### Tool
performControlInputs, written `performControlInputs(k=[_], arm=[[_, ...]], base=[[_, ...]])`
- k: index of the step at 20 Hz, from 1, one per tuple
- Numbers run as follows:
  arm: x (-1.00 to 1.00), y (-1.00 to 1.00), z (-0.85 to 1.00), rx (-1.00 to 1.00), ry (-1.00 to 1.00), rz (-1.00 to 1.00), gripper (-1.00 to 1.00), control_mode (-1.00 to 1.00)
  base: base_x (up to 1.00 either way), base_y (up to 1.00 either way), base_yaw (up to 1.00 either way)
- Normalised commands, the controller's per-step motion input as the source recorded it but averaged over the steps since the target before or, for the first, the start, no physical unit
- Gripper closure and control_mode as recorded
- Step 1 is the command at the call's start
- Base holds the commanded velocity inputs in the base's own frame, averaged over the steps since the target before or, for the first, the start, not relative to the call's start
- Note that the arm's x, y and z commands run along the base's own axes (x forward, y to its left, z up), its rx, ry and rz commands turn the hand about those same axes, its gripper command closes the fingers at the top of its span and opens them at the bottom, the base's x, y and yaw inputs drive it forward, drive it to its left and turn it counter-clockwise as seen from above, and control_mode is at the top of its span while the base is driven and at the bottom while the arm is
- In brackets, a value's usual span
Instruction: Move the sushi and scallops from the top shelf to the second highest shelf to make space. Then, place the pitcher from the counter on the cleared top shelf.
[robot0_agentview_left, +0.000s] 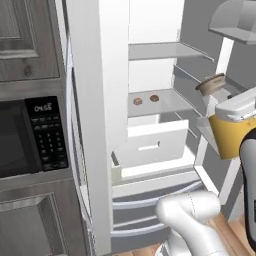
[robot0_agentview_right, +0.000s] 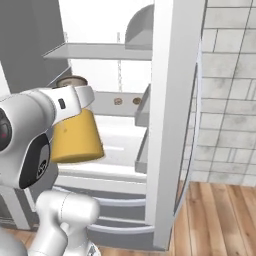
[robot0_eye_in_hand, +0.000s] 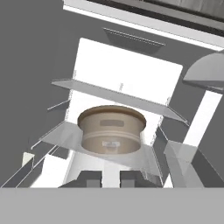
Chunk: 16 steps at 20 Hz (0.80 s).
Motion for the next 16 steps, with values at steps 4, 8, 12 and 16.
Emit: performControlInputs(k=[4,8,12,16], arm=[[0.0,0.0,0.0,0.0,0.0,0.0,1.0,1.0],[0.0,0.0,0.0,0.0,0.0,0.0,1.0,1.0],[0.0,0.0,0.0,0.0,0.0,0.0,1.0,1.0],[0.0,0.0,0.0,0.0,0.0,0.0,1.0,1.0]], base=[[0.62,0.02,0.0],[0.65,0.11,0.0],[0.51,0.2,-0.02],[0.35,0.34,-0.06]])
